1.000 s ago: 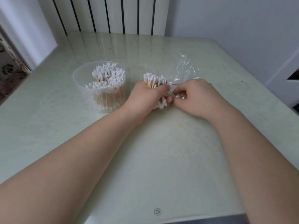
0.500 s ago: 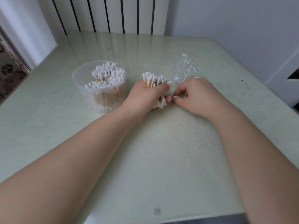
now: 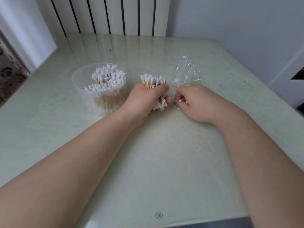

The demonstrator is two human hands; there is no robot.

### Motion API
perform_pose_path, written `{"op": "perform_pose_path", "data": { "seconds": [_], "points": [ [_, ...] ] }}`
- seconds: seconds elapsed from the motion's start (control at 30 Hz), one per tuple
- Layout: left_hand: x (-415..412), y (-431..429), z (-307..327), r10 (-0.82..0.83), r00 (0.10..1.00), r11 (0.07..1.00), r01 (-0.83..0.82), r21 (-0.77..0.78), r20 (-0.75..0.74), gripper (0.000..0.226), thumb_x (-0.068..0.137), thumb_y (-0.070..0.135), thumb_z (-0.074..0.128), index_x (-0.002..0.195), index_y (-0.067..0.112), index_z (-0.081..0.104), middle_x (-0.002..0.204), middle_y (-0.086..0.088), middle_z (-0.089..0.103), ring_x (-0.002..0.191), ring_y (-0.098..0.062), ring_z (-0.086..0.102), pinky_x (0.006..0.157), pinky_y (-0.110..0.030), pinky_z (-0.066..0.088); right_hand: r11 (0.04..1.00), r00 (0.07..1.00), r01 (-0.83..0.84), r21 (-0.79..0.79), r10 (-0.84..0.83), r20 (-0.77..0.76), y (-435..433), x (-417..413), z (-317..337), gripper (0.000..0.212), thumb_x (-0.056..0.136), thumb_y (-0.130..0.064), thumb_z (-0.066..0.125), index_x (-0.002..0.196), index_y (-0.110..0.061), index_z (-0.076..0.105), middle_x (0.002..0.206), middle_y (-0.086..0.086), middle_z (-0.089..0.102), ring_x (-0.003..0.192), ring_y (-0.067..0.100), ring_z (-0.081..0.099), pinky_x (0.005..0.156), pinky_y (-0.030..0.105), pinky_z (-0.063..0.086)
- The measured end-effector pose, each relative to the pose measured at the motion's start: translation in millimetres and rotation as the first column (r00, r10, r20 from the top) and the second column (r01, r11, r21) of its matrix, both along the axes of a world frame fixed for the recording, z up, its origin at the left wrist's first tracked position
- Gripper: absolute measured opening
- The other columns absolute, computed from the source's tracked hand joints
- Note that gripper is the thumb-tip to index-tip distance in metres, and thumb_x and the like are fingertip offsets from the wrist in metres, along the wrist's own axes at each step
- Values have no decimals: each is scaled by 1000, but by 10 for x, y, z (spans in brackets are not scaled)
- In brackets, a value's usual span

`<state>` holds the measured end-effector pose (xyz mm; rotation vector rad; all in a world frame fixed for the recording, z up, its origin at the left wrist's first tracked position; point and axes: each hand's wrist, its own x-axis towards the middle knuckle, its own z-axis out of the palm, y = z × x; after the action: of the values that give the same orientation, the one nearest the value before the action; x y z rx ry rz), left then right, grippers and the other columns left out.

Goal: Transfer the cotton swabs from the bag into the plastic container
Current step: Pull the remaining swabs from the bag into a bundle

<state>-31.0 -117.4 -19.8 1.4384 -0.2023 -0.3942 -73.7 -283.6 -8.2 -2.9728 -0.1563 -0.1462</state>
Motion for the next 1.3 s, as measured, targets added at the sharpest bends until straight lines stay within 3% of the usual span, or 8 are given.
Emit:
{"op": "perform_pose_path", "data": {
  "seconds": [0.2,0.37,0.43,0.6,0.73,0.9,1.07,1.3],
  "points": [
    [-2,17,6,28,999,999,-28,-27,-20,6,96,14,65,95,12,60,77,-6,64,71,-18,73,75,-40,49,982,989,54,180,-77,125,-74,-33,55,10,99,-28,58,96,-21,65,84,-7,60,85,12,53,70,26,35],
    [-15,19,13,15,1000,999,-16,-29,-20,5,97,12,65,95,12,60,80,-5,64,69,-17,73,77,-40,52,966,987,92,241,-120,105,-67,-22,42,9,99,-26,56,95,-22,63,90,-5,69,85,14,60,69,26,42],
    [-17,15,16,9,1000,1000,-9,-25,-21,5,97,11,65,94,11,60,77,-6,63,69,-17,73,76,-40,52,969,990,106,225,-125,71,-85,-32,50,5,96,-24,61,93,-25,65,85,-8,65,77,8,59,63,14,40],
    [-7,15,10,4,1000,1000,-4,-19,-22,8,96,11,66,91,12,61,65,2,64,68,-18,73,75,-39,51,984,996,88,157,-90,4,-108,-57,96,27,89,-13,67,109,-29,75,91,-9,70,75,0,54,63,-6,32],
    [-15,11,16,3,1000,1000,-3,-7,-21,9,96,11,65,88,13,61,68,-3,64,68,-18,72,76,-41,50,996,999,48,73,-47,-14,-112,-18,76,27,93,-20,65,115,-31,75,91,-11,65,81,4,51,63,6,32],
    [-28,20,26,7,1000,1000,-7,-11,-23,8,97,11,65,91,13,61,75,-5,67,70,-18,73,78,-42,51,1000,1000,3,-18,-3,-9,-59,-10,74,20,94,-18,58,101,-21,76,90,3,69,90,24,61,79,37,51],
    [-24,26,30,23,999,999,-23,-25,-31,5,97,12,65,100,12,60,84,-7,65,70,-17,73,78,-40,52,998,1000,2,-68,-2,1,-38,11,17,18,99,-20,53,108,-13,67,105,11,63,100,31,59,85,40,48],
    [-12,25,23,26,998,999,-28,-46,-55,5,97,12,65,96,13,61,82,-5,66,69,-17,72,70,-34,55,998,999,41,41,-41,-6,-111,-18,58,11,95,-25,60,96,-21,71,85,-1,66,81,18,55,65,29,38]
  ]
}}
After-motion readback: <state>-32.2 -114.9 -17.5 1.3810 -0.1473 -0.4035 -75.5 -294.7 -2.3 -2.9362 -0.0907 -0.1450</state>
